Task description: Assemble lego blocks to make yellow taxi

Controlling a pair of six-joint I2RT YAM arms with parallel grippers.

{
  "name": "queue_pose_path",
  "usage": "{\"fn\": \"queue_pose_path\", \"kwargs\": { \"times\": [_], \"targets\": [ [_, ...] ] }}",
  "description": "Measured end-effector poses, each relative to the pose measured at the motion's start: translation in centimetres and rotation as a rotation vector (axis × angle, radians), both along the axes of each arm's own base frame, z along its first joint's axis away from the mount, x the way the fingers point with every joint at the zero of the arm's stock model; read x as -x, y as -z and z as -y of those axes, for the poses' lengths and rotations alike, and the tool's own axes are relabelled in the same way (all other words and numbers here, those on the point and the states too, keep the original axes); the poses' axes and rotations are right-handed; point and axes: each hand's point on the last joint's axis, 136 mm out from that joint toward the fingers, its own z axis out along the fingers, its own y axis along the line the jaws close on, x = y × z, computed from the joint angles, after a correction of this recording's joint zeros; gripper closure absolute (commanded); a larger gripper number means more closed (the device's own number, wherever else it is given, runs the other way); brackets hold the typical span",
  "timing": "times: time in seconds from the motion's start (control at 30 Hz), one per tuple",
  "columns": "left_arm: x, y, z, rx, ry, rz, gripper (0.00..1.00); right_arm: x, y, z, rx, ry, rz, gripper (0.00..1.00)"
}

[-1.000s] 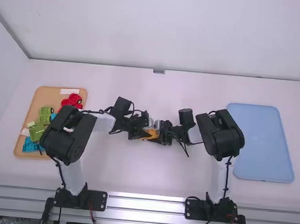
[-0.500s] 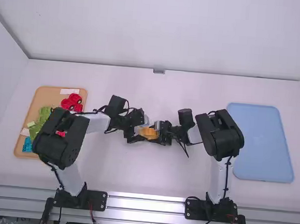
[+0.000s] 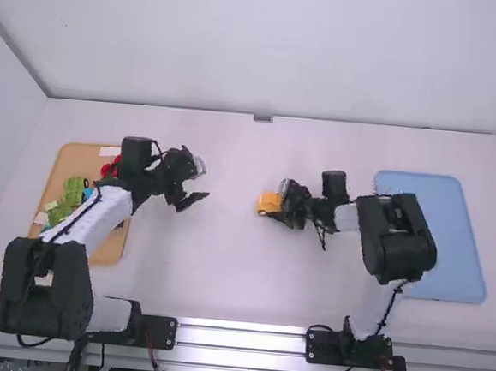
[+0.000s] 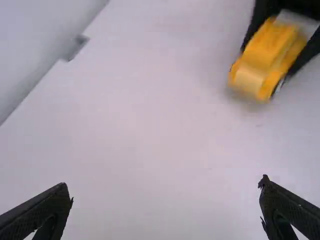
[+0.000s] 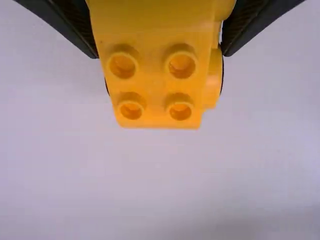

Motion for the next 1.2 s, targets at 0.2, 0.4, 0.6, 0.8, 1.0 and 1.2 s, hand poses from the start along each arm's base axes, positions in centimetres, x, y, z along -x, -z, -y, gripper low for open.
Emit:
{"fn": "queue_pose_path", "kwargs": {
  "times": [0.2, 0.4, 0.6, 0.8, 1.0, 1.2],
  "targets": [
    [-1.5, 0.6, -3.6, -0.044, -0.219, -0.038, 0.01, -3.1, -6.0, 12.9, 0.28, 0.479, 0.059, 0.54],
    [-2.5, 0.5, -5.3, -0.084, -0.326, -0.024, 0.01, -3.2, -7.6, 25.1, 0.387, 0.905, 0.033, 0.53],
    [-3.1, 0.1, -6.0, -0.097, -0.362, 0.005, 0.01, -1.4, -7.0, 36.3, 0.283, 1.3, -0.042, 0.51],
    [-3.7, -0.6, -6.0, -0.044, -0.407, 0.012, 0.01, -1.1, -2.2, 39.4, 0.2, 1.411, -0.15, 0.5],
    [-3.6, -0.4, -6.0, 0.004, -0.452, -0.026, 0.01, -0.9, 1.1, 39.3, 0.174, 1.423, -0.227, 0.16],
    [-4.0, -0.6, -6.8, 0.018, -0.536, -0.031, 0.01, 0.5, 0.6, 39.1, 0.205, 1.454, -0.283, 0.01]
  ]
}}
